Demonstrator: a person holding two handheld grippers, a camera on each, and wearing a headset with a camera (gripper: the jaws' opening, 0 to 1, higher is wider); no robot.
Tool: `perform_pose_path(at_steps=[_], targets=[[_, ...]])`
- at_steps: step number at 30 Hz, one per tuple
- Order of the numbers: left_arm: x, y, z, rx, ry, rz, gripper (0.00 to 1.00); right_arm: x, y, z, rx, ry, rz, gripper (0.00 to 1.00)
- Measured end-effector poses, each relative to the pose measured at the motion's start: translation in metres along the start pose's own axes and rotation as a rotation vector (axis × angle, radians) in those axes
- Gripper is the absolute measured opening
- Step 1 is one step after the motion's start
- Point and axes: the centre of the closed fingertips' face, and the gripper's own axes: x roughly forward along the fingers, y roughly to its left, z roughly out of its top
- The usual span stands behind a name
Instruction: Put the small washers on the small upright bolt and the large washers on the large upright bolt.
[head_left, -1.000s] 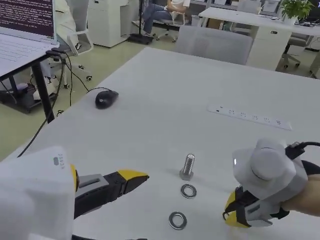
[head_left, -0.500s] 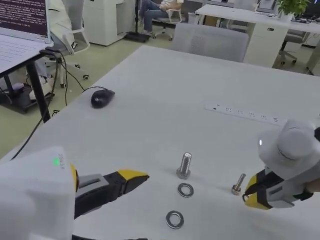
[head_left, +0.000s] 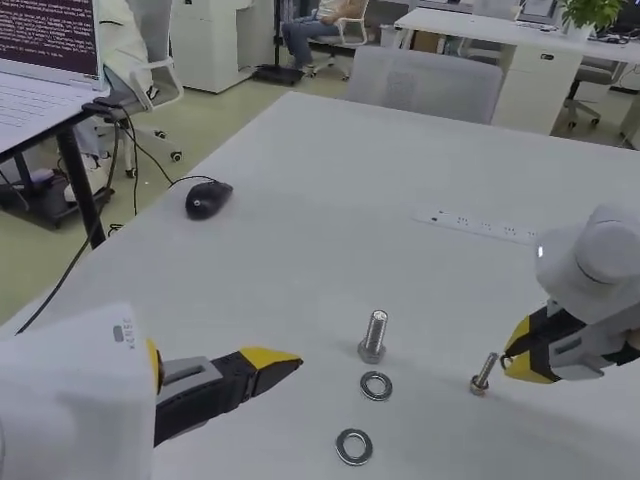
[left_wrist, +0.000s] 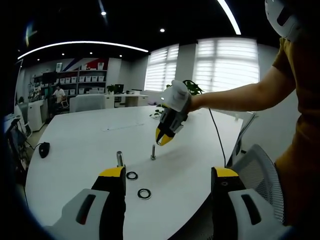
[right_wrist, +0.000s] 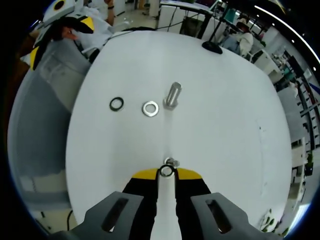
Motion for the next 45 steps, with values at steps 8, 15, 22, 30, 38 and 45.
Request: perform_pose_path(at_steps=[8,15,22,30,38,45], targets=[[0.000,0.003,0.000,-0.004,0.004,0.009,0.69,0.006,-0.006,0.003,-0.015,0.018,0.019,0.12],[-0.001,0.007,-0.001,-0.010,0.005,0.020,0.69,0.013,-0.005,0.004,-0.024,0.033,0.038,0.12],[0.001,0.008,-0.003,-0.013,0.007,0.021,0.69,0.017,-0.006,-0.001,-0.029,0.047,0.045,0.12],[0.001,0.008,-0.004,-0.017,0.012,0.023,0.69,0.029,-0.006,-0.005,-0.039,0.062,0.053,0.12],[0.000,0.009,-0.005,-0.022,0.016,0.025,0.69,0.048,-0.005,-0.011,-0.043,0.071,0.058,0.13],[0.001,0.010,-0.008,-0.026,0.026,0.023,0.69,0.059,-0.002,-0.014,-0.044,0.072,0.072,0.13]])
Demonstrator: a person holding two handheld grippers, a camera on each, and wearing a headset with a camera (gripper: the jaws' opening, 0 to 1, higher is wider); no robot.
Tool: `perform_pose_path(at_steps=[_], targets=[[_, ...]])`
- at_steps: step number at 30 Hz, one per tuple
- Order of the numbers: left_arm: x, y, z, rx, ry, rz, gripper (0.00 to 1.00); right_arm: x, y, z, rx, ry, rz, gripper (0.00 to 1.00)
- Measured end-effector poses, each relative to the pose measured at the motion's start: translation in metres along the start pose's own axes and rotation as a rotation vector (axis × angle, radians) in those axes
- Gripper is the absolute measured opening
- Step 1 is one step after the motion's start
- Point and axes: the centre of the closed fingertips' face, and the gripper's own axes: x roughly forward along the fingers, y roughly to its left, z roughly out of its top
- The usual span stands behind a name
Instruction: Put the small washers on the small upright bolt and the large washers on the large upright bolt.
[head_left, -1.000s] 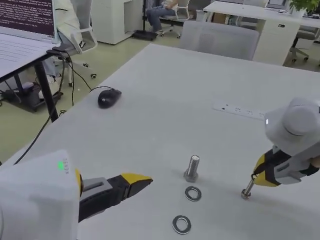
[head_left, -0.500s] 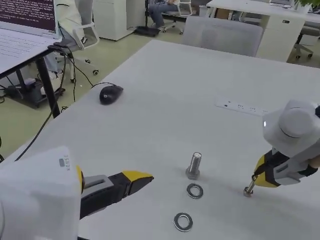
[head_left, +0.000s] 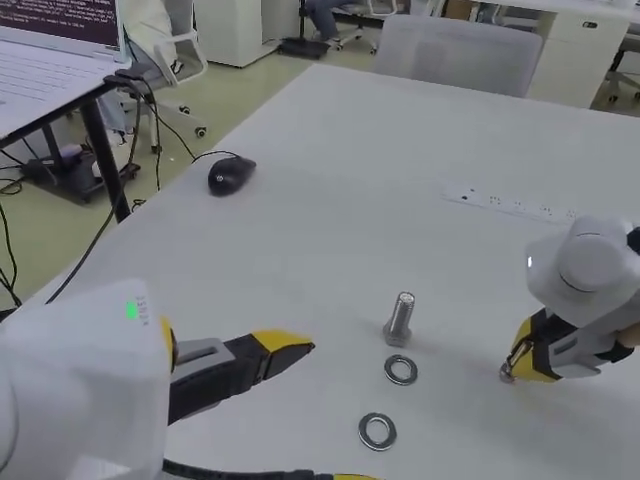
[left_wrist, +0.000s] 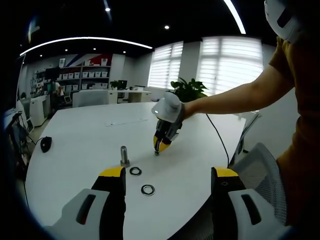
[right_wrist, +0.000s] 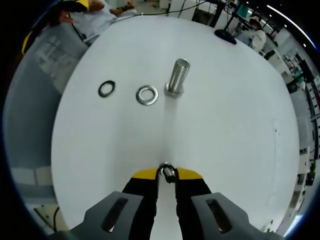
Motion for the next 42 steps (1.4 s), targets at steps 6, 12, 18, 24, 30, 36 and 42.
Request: perform_pose_path(at_steps=[6,12,18,24,30,36,42], targets=[[0.001,0.001,-0.003,-0.006,0.010,-0.001,0.69,0.004,0.002,-0.001,-0.001,-0.004,0.002,0.13],[0.002,0.001,-0.005,-0.009,0.015,0.000,0.69,0.003,0.004,-0.003,0.013,-0.015,0.008,0.16],[0.002,0.000,-0.006,-0.005,0.023,-0.004,0.69,-0.004,0.006,-0.004,0.023,-0.028,-0.006,0.17],[0.001,-0.001,-0.005,0.005,0.021,-0.005,0.69,-0.016,0.009,-0.008,0.045,-0.031,-0.022,0.17],[0.000,-0.006,-0.002,0.018,0.011,-0.010,0.69,-0.025,0.023,-0.011,0.068,-0.032,-0.017,0.16],[-0.003,-0.008,-0.002,0.026,0.007,-0.012,0.69,-0.025,0.046,-0.005,0.094,-0.059,0.037,0.16],[-0.006,-0.012,0.004,0.043,-0.014,-0.016,0.69,-0.022,0.064,0.008,0.063,-0.063,0.051,0.16]])
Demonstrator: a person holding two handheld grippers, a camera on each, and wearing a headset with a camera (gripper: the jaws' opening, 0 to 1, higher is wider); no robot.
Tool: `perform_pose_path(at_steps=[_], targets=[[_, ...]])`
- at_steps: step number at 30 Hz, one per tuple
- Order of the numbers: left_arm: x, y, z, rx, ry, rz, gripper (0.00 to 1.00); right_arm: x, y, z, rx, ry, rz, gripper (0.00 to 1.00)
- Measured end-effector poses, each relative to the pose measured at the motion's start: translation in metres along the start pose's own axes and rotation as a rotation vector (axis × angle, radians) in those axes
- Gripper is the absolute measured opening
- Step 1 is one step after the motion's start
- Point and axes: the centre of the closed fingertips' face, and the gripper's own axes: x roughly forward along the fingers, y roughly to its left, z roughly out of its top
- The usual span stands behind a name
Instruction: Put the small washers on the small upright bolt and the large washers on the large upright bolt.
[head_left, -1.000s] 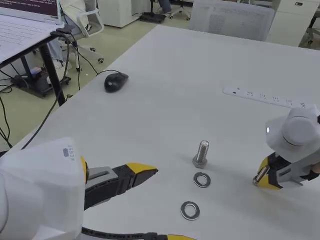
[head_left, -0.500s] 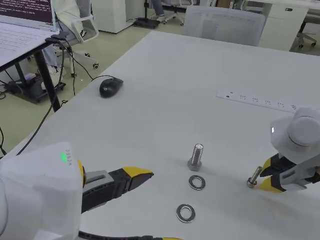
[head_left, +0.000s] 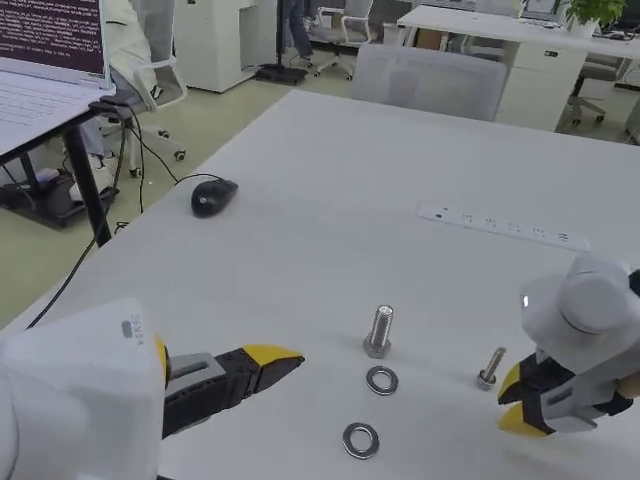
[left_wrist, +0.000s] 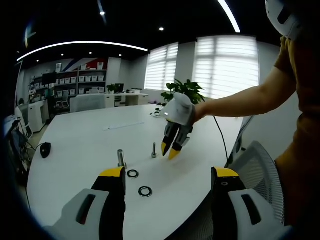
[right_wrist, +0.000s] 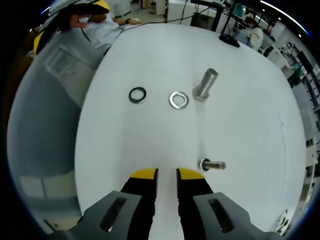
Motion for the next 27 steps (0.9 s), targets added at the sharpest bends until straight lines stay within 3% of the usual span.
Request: perform_pose_path(at_steps=[15,21,27], targets=[[-0.012,-0.002,0.005,0.017,-0.023,0.009,0.69,0.019,0.036,0.053,-0.086,-0.043,0.056,0.16],[-0.015,0.000,0.007,0.016,-0.038,0.018,0.69,0.036,0.051,0.073,-0.133,-0.036,0.097,0.17],[-0.017,0.003,0.008,0.015,-0.044,0.022,0.69,0.047,0.053,0.090,-0.192,-0.030,0.105,0.20]])
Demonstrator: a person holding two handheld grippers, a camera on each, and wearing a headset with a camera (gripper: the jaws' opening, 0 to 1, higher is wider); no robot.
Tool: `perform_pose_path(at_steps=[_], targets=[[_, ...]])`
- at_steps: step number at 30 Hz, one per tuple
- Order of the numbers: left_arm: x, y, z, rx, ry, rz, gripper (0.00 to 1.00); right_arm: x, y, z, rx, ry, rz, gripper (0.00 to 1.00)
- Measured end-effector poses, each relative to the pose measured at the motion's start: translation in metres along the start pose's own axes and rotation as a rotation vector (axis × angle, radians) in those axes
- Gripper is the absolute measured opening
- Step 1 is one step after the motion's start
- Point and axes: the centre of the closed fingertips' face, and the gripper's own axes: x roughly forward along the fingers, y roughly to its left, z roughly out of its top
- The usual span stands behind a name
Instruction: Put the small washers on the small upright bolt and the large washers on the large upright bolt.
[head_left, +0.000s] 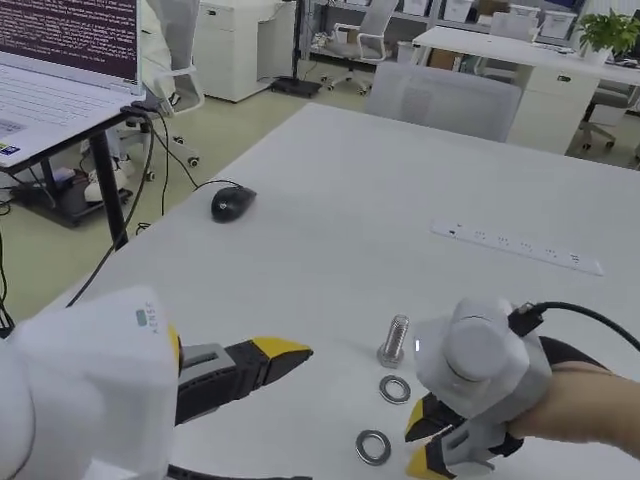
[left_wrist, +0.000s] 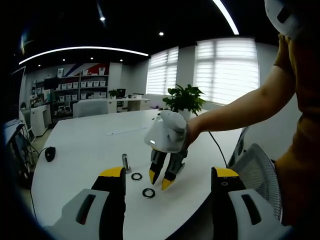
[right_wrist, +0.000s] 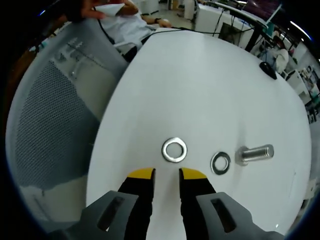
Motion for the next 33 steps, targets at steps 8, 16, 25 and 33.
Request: perform_pose_path(at_steps=[8,16,25,33], targets=[[-0.001,0.006,0.006,0.005,-0.018,0.010,0.69,0.012,-0.007,0.014,-0.045,0.008,0.018,0.26],[-0.002,0.012,0.008,0.000,-0.029,0.014,0.69,0.018,-0.006,0.014,-0.063,0.025,0.048,0.33],[-0.003,0.019,0.005,-0.011,-0.025,0.019,0.69,0.019,-0.006,0.014,-0.067,0.036,0.051,0.30],[-0.001,0.021,0.006,-0.008,-0.026,0.020,0.69,0.018,-0.005,0.014,-0.073,0.043,0.047,0.25]])
